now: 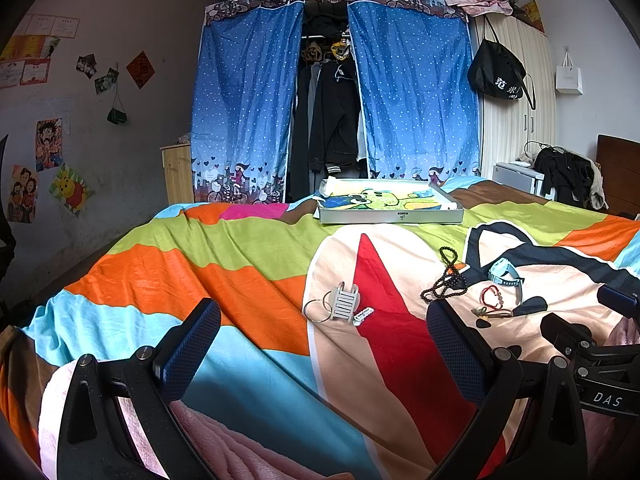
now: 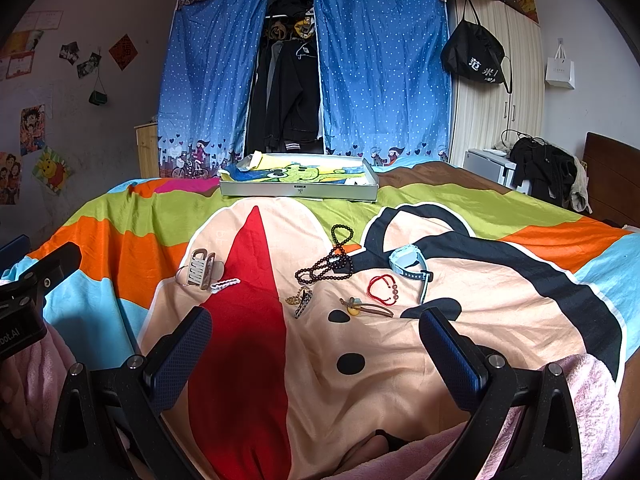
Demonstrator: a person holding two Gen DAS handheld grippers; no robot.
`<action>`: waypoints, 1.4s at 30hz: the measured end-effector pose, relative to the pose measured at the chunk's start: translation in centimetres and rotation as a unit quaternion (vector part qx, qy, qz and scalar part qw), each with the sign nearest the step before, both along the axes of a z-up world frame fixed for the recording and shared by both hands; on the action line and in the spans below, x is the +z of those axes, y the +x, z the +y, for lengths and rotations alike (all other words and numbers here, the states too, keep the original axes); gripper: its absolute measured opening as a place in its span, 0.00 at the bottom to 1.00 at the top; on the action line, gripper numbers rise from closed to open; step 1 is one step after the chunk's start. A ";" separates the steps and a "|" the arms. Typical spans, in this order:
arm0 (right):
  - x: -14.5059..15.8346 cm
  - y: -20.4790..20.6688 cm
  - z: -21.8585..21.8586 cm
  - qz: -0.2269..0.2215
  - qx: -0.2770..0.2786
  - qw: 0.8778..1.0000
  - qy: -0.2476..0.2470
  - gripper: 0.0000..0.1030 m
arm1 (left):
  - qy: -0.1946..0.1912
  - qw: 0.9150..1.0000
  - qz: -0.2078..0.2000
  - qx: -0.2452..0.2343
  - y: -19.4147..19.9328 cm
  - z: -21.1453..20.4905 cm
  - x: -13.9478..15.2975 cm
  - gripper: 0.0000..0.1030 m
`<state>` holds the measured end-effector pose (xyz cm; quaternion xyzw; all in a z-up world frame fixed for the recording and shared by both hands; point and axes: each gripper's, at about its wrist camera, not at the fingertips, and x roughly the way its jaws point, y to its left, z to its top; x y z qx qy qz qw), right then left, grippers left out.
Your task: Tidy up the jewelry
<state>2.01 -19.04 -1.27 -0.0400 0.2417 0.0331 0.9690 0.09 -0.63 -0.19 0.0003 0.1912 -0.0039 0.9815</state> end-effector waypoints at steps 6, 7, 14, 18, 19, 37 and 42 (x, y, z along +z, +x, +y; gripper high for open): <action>0.0 0.0 0.0 0.000 0.000 1.000 0.000 1.00 | 0.000 1.000 0.000 0.000 0.0 0.0 0.0 0.98; 0.0 0.0 0.0 0.000 0.000 1.000 0.000 1.00 | 0.000 1.000 0.000 0.000 0.0 0.0 0.0 0.98; 0.1 0.0 0.0 0.000 0.000 1.000 0.000 1.00 | 0.001 1.000 0.000 0.000 0.0 -0.1 0.0 0.98; 0.3 0.0 0.0 0.002 0.000 1.000 0.002 1.00 | 0.001 1.000 0.004 0.001 0.1 -0.2 0.0 0.98; 0.3 0.0 -0.1 0.003 0.000 1.000 0.005 1.00 | 0.001 1.000 0.006 0.002 0.1 -0.3 0.0 0.98; 0.7 6.7 -6.8 0.137 0.046 0.980 0.139 1.00 | -0.048 0.988 0.137 -0.044 7.1 2.4 -0.3 0.98; 0.0 10.6 -7.3 0.167 0.050 0.972 0.160 1.00 | -0.026 0.983 0.166 -0.080 11.0 2.5 -0.3 0.98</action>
